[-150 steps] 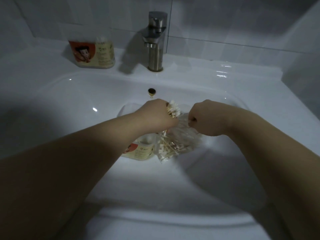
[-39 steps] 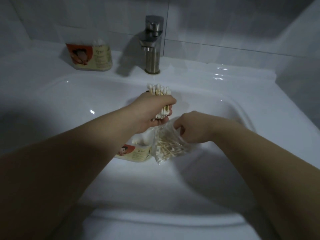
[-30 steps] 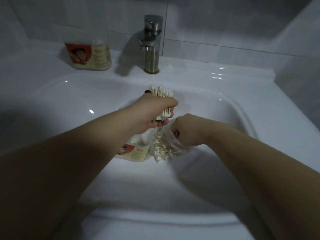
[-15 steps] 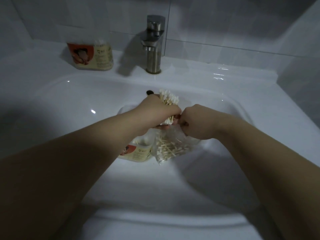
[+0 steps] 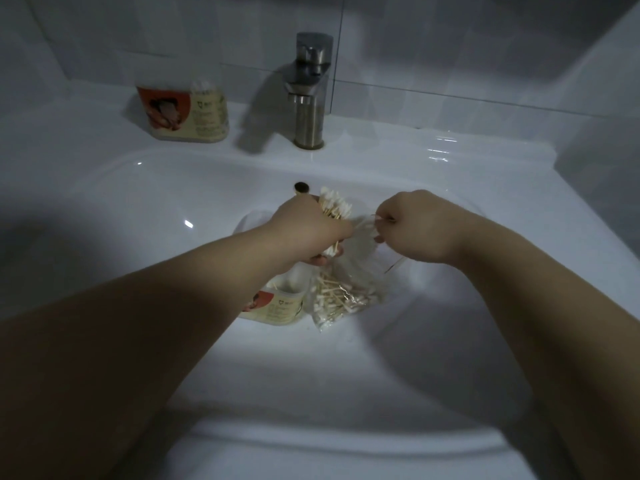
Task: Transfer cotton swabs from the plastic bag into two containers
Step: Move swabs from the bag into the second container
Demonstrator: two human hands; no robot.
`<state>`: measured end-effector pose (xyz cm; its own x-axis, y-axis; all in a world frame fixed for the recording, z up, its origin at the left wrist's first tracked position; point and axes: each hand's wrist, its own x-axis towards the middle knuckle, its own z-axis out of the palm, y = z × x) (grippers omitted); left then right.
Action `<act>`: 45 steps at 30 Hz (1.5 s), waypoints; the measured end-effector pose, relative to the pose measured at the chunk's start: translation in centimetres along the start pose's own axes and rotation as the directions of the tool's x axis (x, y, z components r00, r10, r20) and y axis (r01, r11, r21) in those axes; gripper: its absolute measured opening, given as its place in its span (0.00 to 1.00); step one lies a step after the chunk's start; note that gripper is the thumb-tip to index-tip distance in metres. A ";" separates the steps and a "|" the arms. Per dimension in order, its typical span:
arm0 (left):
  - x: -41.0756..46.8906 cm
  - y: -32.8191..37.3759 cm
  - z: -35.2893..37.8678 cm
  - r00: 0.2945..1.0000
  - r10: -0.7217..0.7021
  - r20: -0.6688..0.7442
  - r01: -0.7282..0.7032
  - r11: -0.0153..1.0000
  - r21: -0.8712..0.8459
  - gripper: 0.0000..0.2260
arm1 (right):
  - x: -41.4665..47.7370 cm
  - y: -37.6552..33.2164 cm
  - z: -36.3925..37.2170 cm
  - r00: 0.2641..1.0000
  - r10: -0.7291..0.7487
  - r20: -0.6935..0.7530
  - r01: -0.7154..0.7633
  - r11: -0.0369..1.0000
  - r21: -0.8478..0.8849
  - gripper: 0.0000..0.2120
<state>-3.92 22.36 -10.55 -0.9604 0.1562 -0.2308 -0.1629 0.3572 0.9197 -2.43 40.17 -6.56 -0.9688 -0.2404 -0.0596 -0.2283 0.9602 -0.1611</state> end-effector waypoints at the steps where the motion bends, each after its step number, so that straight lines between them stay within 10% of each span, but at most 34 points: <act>1: 0.0 0.1 0.0 1.000 -0.003 -0.007 0.003 0.999 -0.034 0.03 | 0.1 0.2 0.0 1.000 0.014 -0.015 -0.013 0.999 0.046 0.11; 15: -0.6 1.9 0.1 1.000 0.014 0.013 -0.005 0.852 -0.523 0.05 | 0.2 -0.6 1.1 0.973 -0.087 -0.215 0.177 0.877 0.447 0.11; 38: 0.0 1.5 -0.2 0.989 0.125 -0.084 -0.150 0.818 -0.556 0.05 | -0.1 -1.2 1.2 0.989 -0.139 -0.058 0.150 0.882 0.447 0.15; 45: 0.3 1.8 -0.1 0.977 0.044 -0.210 -0.169 0.760 -0.627 0.03 | 0.5 -0.4 0.9 0.998 0.053 -0.039 -0.017 0.775 0.632 0.15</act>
<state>-4.53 22.95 -8.91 -0.9926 -0.0249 -0.1185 -0.1036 -0.3325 0.9374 -2.74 39.51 -7.36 -0.9826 -0.1833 -0.0299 -0.1000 0.6578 -0.7466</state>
